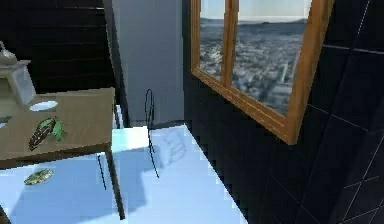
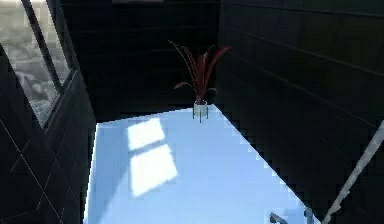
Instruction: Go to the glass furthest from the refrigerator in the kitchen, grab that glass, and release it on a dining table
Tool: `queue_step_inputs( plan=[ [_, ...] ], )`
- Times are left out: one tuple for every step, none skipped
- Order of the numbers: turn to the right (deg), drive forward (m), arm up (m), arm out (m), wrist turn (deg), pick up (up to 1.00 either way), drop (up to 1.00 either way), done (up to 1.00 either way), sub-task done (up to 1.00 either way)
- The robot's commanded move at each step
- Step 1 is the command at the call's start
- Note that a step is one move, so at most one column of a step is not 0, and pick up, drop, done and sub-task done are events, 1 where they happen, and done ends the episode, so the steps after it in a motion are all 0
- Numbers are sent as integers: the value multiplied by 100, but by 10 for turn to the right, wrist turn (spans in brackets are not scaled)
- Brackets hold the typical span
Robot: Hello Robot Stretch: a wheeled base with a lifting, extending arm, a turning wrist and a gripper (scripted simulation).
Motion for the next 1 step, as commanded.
queue_step_inputs(
  plan=[
    [0, 100, 0, 0, 0, 0, 0, 0, 0]
  ],
)
